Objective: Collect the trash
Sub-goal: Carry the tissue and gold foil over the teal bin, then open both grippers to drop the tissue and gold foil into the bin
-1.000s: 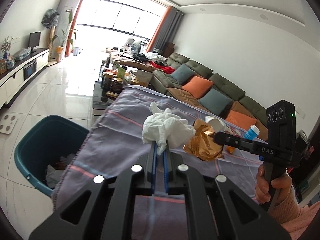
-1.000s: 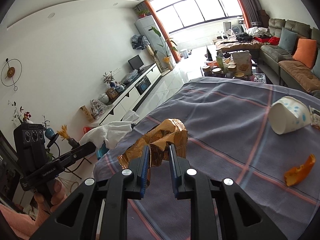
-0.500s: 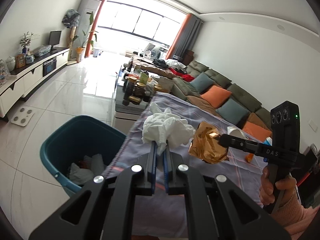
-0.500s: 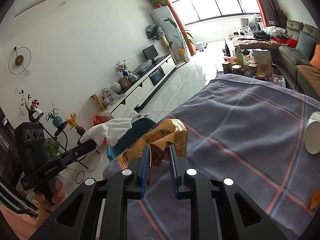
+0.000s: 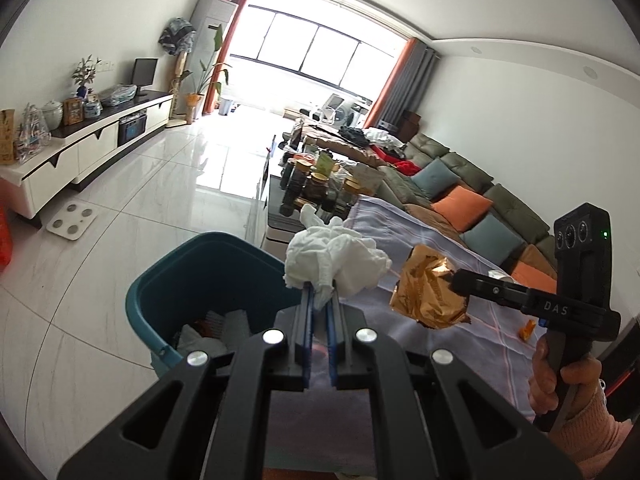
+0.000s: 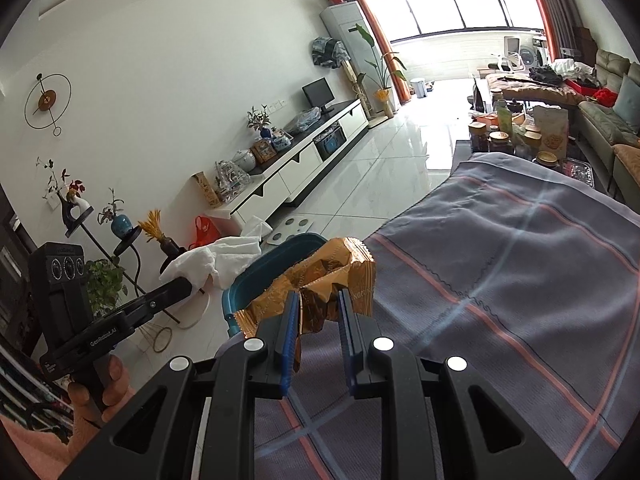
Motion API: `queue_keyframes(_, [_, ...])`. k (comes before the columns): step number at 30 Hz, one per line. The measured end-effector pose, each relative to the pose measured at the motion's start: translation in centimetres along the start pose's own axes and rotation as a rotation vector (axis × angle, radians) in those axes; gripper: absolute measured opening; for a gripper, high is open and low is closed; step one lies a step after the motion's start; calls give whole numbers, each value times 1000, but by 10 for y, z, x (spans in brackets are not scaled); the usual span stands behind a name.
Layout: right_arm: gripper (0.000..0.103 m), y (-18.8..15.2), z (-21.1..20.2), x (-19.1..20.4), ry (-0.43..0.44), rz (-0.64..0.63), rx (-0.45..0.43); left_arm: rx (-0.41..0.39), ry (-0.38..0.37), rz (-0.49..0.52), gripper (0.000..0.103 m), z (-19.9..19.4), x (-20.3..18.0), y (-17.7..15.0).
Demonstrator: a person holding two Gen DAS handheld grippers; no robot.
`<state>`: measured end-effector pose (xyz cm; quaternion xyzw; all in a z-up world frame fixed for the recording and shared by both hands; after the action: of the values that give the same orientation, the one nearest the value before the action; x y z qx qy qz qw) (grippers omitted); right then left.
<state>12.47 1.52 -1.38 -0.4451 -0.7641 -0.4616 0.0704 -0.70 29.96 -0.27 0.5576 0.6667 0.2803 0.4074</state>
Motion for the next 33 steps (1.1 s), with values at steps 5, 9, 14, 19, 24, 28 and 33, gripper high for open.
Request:
queue_keyframes(5, [20,5,15,10,-3,-17,16,15,40,-26,8,4,14,-4])
queue_keyframes(9, [20,10,25,14,0,-25,27,31,65,-38,8,10,22,-7])
queue_keyframes(14, [20,13,41,22,-5,-36,44,44,94,-48,8,16,32,-10])
queue_keyframes(19, [20,15,56,28,-18,-47,64,58,119,-59,8,22,43,-13])
queue_keyframes(24, [20,16,70,32,-28,-55,81,73,141,-69,8,28,51,-15])
queue_keyframes(28, [20,18,82,36,-36,-61,92,86,159,-79,8,35,58,-18])
queue_keyframes(33, [20,20,99,39,-46,-67,113,100,177,-82,8,42,66,-18])
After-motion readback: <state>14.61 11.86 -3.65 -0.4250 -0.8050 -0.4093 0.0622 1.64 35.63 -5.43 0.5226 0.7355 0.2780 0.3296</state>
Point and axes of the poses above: each gripper's, at about its wrist camera, not at the fingertips, and z roughly the way its jaws point, x to its left, y to its top, the point moved 2 cm from there along z, roughly the way its jaws point, and after that the axes turned 9 degrees about z, right-handed, at the moved point
